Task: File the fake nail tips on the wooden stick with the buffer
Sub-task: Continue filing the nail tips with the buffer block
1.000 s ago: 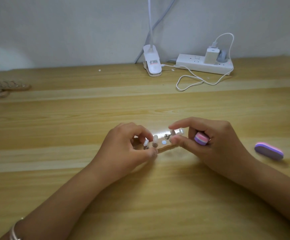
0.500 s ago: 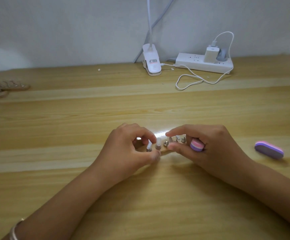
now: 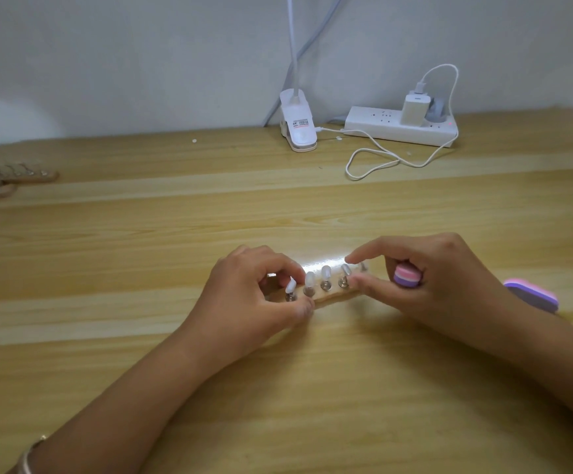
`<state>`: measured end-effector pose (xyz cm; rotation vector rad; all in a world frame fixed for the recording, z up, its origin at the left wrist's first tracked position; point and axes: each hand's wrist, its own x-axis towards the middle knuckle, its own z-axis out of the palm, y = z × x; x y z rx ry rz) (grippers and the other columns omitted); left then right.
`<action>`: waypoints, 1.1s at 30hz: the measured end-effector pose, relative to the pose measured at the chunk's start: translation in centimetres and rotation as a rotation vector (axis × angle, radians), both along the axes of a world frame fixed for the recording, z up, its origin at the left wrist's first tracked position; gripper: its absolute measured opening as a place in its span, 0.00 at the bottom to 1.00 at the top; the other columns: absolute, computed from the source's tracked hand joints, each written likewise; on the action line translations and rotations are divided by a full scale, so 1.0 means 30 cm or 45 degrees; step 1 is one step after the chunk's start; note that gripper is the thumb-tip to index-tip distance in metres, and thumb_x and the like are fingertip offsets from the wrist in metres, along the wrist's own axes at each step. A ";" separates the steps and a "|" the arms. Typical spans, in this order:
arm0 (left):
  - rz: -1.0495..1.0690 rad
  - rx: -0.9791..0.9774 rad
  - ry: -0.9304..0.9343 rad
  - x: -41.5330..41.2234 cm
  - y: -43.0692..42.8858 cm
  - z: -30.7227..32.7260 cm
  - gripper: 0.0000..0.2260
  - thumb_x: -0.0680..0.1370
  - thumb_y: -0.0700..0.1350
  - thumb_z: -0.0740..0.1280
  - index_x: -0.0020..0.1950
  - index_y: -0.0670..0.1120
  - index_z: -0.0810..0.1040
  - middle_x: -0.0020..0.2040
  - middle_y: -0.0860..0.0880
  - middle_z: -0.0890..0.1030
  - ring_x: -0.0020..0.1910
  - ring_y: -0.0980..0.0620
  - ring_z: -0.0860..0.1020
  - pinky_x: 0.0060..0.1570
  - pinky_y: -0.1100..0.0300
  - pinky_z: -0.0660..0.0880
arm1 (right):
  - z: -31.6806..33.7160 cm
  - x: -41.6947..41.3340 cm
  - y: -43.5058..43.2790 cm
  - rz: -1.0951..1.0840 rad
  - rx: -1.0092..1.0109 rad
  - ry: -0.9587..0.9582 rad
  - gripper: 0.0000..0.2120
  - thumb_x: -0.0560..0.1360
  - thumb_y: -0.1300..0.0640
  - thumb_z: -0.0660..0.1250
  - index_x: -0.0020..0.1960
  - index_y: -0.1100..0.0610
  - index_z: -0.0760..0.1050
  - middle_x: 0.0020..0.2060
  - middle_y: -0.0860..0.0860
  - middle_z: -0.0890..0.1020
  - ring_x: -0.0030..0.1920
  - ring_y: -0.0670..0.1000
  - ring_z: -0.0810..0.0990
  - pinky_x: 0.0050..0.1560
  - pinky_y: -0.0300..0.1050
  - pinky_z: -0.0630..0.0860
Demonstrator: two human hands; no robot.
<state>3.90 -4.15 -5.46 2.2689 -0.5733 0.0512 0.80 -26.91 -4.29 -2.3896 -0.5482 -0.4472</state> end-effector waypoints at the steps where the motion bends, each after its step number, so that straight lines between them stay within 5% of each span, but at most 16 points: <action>1: 0.002 0.005 -0.003 0.000 0.000 0.000 0.09 0.62 0.54 0.73 0.40 0.57 0.81 0.41 0.62 0.77 0.41 0.57 0.72 0.38 0.69 0.64 | 0.000 0.001 0.000 0.006 -0.012 -0.002 0.10 0.71 0.50 0.74 0.50 0.53 0.86 0.24 0.41 0.62 0.26 0.43 0.64 0.32 0.43 0.63; 15: -0.019 0.047 -0.037 -0.004 0.004 0.001 0.17 0.62 0.62 0.65 0.44 0.55 0.82 0.39 0.57 0.79 0.43 0.57 0.73 0.45 0.59 0.65 | -0.018 -0.001 0.000 0.094 0.014 0.037 0.08 0.73 0.49 0.75 0.49 0.51 0.82 0.26 0.44 0.67 0.27 0.46 0.66 0.30 0.45 0.68; 20: 0.042 0.220 -0.329 -0.026 -0.002 0.010 0.19 0.67 0.65 0.68 0.55 0.61 0.79 0.51 0.64 0.76 0.53 0.61 0.69 0.55 0.61 0.58 | -0.003 -0.020 0.017 0.152 0.220 -0.046 0.07 0.72 0.52 0.75 0.48 0.52 0.82 0.26 0.47 0.67 0.27 0.47 0.67 0.30 0.40 0.67; 27: -0.185 -0.157 -0.481 -0.083 -0.041 0.036 0.08 0.77 0.53 0.66 0.48 0.53 0.84 0.48 0.61 0.80 0.52 0.55 0.75 0.50 0.51 0.67 | 0.011 -0.064 0.054 0.252 0.414 -0.043 0.09 0.73 0.51 0.74 0.50 0.53 0.81 0.28 0.49 0.70 0.28 0.44 0.67 0.34 0.30 0.67; 33: -0.088 -0.283 -0.415 -0.071 -0.045 0.029 0.06 0.74 0.51 0.70 0.48 0.53 0.86 0.44 0.59 0.82 0.48 0.51 0.77 0.48 0.46 0.72 | 0.031 -0.063 0.045 0.165 0.393 0.086 0.14 0.73 0.47 0.66 0.57 0.49 0.74 0.36 0.50 0.70 0.35 0.48 0.71 0.36 0.39 0.69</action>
